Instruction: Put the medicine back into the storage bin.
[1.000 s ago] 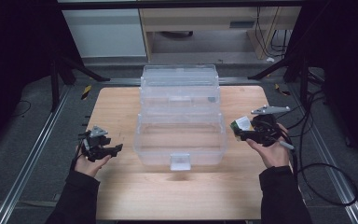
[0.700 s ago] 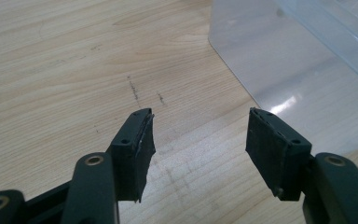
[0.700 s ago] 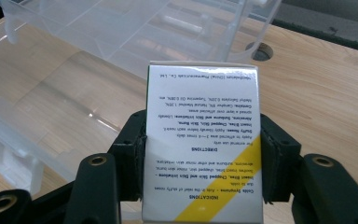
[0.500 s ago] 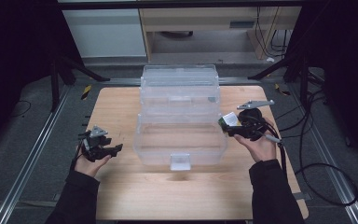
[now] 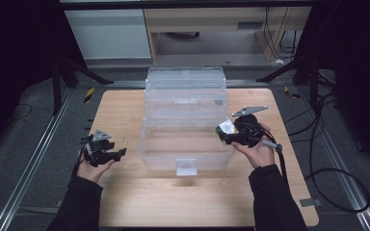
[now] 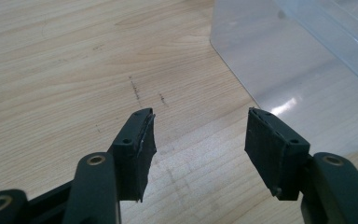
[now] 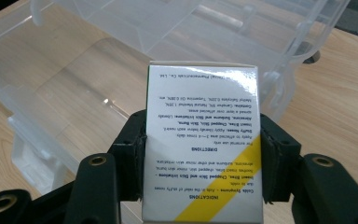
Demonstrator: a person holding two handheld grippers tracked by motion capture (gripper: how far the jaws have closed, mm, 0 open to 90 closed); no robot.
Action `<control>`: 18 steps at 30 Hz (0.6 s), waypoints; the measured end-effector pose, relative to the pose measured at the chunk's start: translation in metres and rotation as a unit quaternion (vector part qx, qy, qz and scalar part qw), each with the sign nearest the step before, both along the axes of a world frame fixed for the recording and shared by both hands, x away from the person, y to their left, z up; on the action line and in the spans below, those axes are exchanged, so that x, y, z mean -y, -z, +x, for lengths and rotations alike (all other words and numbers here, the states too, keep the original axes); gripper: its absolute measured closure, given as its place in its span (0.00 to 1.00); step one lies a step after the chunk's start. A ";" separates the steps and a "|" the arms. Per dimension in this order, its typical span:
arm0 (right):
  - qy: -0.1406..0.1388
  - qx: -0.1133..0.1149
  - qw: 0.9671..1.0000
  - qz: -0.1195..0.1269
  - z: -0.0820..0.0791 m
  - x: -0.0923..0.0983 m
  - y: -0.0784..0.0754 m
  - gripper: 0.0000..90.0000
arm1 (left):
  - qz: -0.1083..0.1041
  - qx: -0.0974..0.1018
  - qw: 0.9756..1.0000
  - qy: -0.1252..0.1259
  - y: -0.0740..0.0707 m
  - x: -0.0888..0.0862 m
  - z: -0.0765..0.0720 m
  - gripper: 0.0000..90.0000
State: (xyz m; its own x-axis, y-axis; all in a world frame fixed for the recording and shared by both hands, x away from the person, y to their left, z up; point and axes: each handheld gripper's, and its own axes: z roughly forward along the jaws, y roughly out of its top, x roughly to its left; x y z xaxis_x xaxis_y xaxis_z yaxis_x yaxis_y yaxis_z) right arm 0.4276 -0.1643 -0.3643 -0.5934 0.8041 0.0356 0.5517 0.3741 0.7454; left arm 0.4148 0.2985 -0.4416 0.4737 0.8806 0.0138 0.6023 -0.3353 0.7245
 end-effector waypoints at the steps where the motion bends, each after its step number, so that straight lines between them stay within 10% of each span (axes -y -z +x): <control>1: -0.002 -0.001 1.000 -0.003 0.000 -0.002 0.002 0.50 | 0.001 0.001 1.000 0.000 0.000 0.000 0.000 0.46; 18: -0.018 -0.038 0.999 -0.031 0.005 -0.012 0.035 0.50 | 0.000 0.002 1.000 0.002 -0.002 0.001 -0.001 0.46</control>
State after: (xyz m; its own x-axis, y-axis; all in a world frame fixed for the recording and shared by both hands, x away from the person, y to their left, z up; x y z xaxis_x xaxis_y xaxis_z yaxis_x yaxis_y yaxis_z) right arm 0.4331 -0.1525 -0.3992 -0.6200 0.7839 0.0325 0.5903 0.4388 0.6775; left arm 0.4141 0.2978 -0.4396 0.4770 0.8788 0.0155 0.5977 -0.3373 0.7273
